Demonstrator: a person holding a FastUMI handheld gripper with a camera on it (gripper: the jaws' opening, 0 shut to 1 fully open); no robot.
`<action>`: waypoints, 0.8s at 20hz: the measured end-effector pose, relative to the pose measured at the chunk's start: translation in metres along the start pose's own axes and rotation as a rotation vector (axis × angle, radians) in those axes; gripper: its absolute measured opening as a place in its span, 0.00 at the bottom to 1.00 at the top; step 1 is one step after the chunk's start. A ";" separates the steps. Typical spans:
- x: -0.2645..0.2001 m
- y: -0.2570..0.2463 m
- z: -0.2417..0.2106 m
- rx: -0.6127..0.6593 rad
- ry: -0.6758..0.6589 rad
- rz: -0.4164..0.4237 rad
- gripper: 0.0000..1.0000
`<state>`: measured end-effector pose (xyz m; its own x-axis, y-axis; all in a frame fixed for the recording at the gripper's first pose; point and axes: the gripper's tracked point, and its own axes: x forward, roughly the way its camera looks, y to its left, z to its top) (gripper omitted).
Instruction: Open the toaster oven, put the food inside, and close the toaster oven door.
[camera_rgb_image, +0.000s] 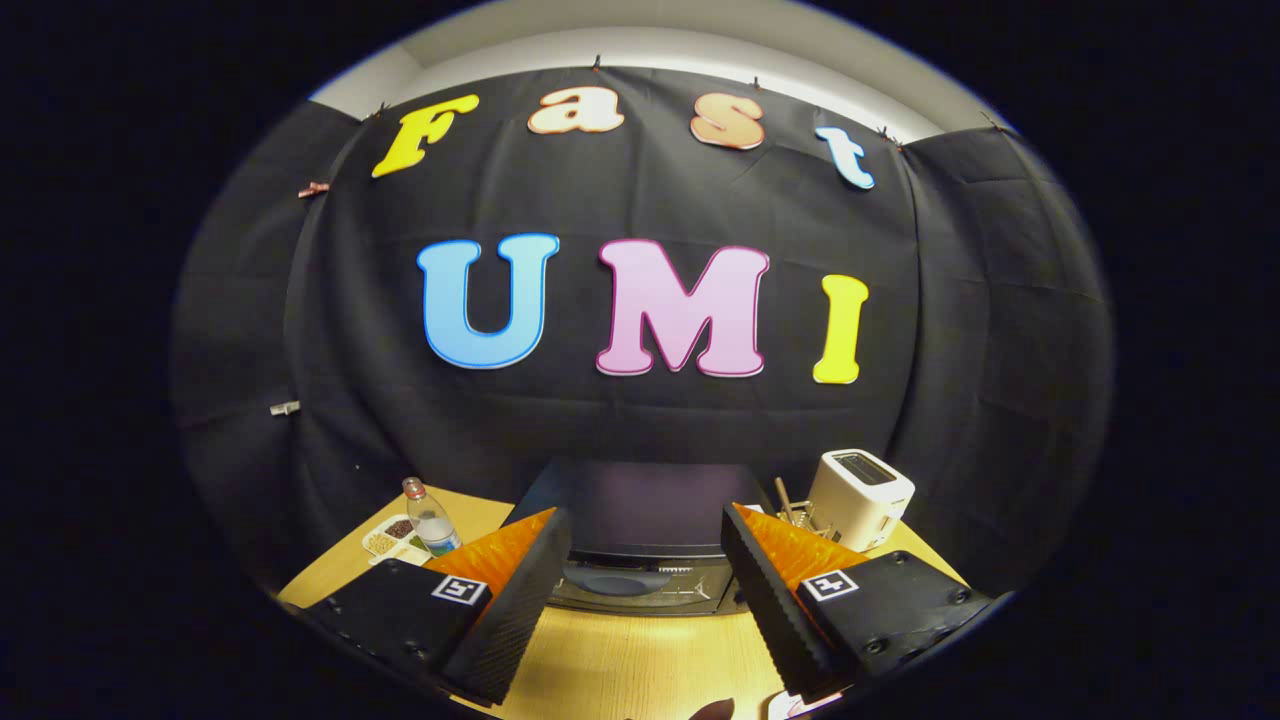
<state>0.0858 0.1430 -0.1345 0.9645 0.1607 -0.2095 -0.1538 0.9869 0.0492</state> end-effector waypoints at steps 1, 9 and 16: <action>0.013 0.004 -0.010 -0.008 0.016 0.000 0.98; 0.095 0.012 -0.092 -0.024 0.186 -0.038 0.98; 0.109 0.016 -0.112 -0.022 0.207 -0.047 0.98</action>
<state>0.1649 0.1777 -0.2657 0.9063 0.1122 -0.4076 -0.1166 0.9931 0.0141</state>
